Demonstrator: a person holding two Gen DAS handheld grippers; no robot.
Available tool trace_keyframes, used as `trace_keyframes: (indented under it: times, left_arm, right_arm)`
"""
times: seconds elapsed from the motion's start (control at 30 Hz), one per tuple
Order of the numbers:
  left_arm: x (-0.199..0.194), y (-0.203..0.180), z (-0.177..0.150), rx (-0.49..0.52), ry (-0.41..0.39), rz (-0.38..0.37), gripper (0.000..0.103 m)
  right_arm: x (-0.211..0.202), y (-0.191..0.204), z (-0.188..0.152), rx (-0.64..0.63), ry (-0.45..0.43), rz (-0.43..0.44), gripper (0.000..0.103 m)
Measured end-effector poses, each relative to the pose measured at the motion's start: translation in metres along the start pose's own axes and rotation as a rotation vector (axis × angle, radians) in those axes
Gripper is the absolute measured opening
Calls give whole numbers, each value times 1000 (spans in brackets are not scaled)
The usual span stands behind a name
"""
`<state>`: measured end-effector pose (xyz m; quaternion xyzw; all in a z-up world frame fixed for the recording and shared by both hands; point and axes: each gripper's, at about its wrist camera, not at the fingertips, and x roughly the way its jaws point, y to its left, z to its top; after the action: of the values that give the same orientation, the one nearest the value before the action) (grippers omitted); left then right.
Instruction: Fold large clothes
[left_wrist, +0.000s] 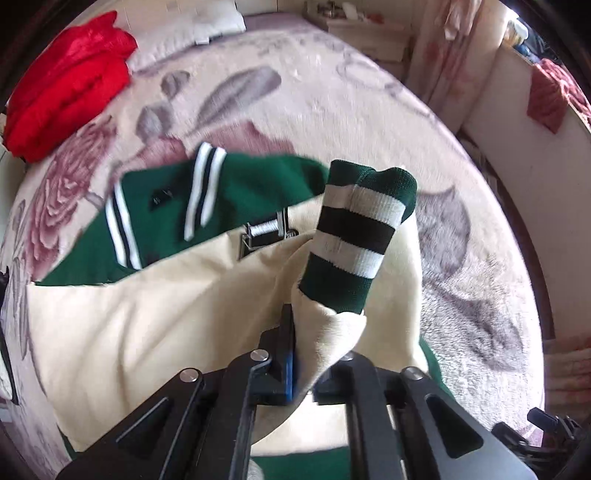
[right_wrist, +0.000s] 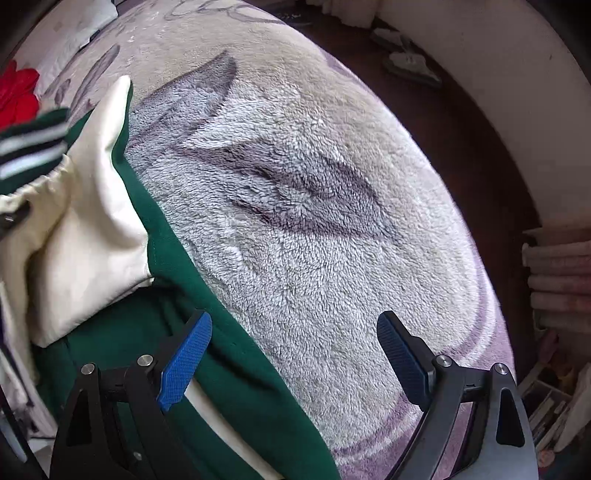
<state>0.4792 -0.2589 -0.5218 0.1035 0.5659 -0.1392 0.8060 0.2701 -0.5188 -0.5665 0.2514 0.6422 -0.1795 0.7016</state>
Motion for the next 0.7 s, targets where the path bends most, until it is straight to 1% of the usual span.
trace_keyframes:
  times: [0.03, 0.07, 0.1, 0.13, 0.17, 0.2, 0.23, 0.27, 0.3, 0.33, 0.37, 0.47, 0.53, 0.57, 0.6, 0.7]
  left_arm:
    - [4, -4, -1, 6, 13, 1, 12]
    - [6, -5, -1, 9, 28, 1, 15]
    - [6, -3, -2, 6, 37, -12, 19]
    - [4, -1, -2, -4, 36, -32, 26]
    - [-2, 4, -4, -25, 38, -52, 31]
    - [-2, 7, -5, -43, 49, -76, 44]
    - [-3, 12, -7, -66, 64, -119, 64]
    - [-7, 19, -10, -86, 72, -163, 79]
    - [-15, 27, -15, -107, 73, -206, 91]
    - [-21, 35, -18, -118, 69, -228, 91]
    - [-29, 42, -23, -126, 62, -230, 91]
    - [-52, 73, -38, -160, 35, -190, 91]
    - [-58, 104, -48, -197, 21, -80, 91]
    - [-57, 118, -51, -209, 21, -32, 91]
    - [-50, 139, -56, -234, 31, 57, 91]
    - [-23, 187, -66, -293, 84, 217, 91]
  right_arm:
    - [2, -4, 2, 5, 13, 45, 92]
    - [4, -9, 6, 19, 36, 120, 92]
    - [5, -12, 9, 27, 47, 162, 92]
    - [5, -14, 13, 32, 56, 216, 92]
    - [4, -14, 19, 36, 66, 286, 92]
    - [2, -14, 24, 40, 72, 336, 92]
    - [1, -12, 29, 42, 76, 374, 92]
    - [-1, -10, 36, 48, 79, 419, 92]
    - [-2, -7, 43, 54, 83, 446, 92]
    - [-3, -4, 50, 59, 87, 468, 92]
    - [-2, 0, 60, 68, 90, 497, 92]
    - [2, 18, 78, 63, 98, 551, 92]
    - [10, 36, 85, 42, 112, 575, 92]
    - [18, 51, 91, 16, 135, 586, 92]
    - [25, 64, 94, -6, 153, 593, 92]
    - [49, 101, 96, -65, 200, 579, 92]
